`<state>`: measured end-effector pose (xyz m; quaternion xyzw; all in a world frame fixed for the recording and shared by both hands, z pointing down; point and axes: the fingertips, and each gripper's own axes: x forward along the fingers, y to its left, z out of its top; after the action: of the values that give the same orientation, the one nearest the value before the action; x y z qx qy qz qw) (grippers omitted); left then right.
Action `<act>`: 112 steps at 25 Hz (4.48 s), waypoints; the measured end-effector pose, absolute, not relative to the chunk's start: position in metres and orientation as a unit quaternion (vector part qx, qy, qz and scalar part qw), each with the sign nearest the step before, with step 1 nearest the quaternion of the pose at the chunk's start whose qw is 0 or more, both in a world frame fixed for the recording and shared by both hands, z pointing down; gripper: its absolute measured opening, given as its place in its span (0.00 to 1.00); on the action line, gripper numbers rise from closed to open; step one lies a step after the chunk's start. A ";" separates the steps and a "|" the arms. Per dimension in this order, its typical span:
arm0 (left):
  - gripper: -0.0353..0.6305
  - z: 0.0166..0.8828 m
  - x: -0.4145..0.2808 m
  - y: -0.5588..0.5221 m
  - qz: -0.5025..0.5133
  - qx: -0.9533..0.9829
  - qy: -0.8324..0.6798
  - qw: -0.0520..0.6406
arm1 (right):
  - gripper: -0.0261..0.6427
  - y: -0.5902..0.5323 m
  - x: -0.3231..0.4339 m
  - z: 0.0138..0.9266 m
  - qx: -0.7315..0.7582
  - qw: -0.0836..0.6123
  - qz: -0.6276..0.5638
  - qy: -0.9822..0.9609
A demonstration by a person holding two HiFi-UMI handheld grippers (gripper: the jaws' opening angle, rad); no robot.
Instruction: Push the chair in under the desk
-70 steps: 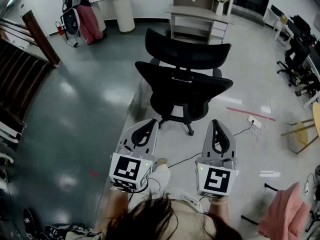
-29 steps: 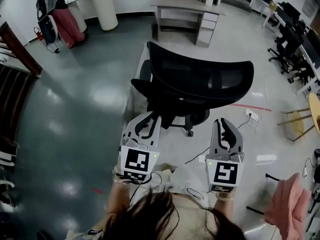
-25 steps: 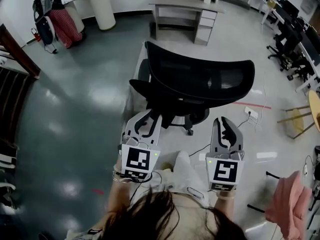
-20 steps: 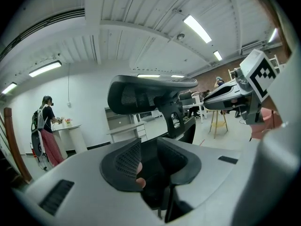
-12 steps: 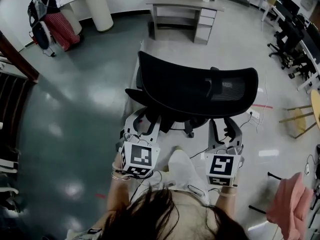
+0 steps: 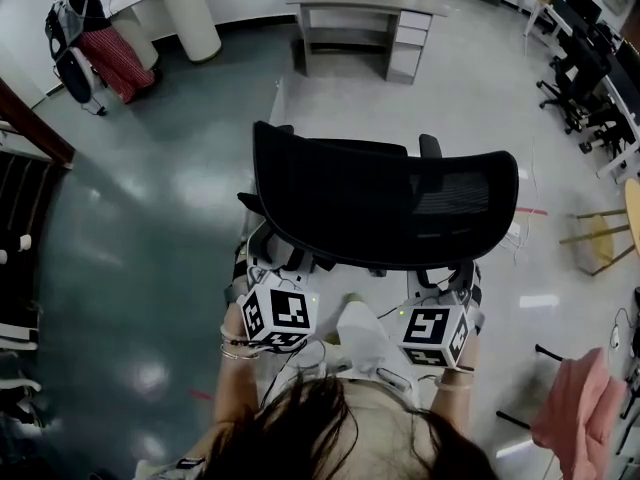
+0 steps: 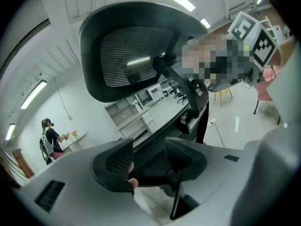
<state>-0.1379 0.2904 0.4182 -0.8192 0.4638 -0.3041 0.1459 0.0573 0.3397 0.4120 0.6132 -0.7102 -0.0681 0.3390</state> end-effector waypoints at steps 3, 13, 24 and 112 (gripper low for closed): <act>0.37 0.424 -0.135 0.283 -0.333 -0.806 0.460 0.165 | 0.37 0.332 0.060 0.421 0.602 0.363 -0.075 -0.707; 0.39 0.432 -0.121 0.269 -0.364 -0.808 0.433 0.167 | 0.40 0.312 0.066 0.441 0.573 0.420 -0.077 -0.700; 0.39 0.435 -0.119 0.262 -0.377 -0.817 0.405 0.161 | 0.41 0.294 0.073 0.452 0.553 0.445 -0.073 -0.700; 0.40 0.433 -0.078 0.054 -0.399 -0.816 0.400 0.119 | 0.41 0.081 0.114 0.448 0.538 0.439 -0.087 -0.714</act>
<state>-0.0777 0.0543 0.4327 -0.8164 0.4000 -0.3992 0.1189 0.1139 0.0809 0.4479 0.5384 -0.7142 -0.0865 0.4388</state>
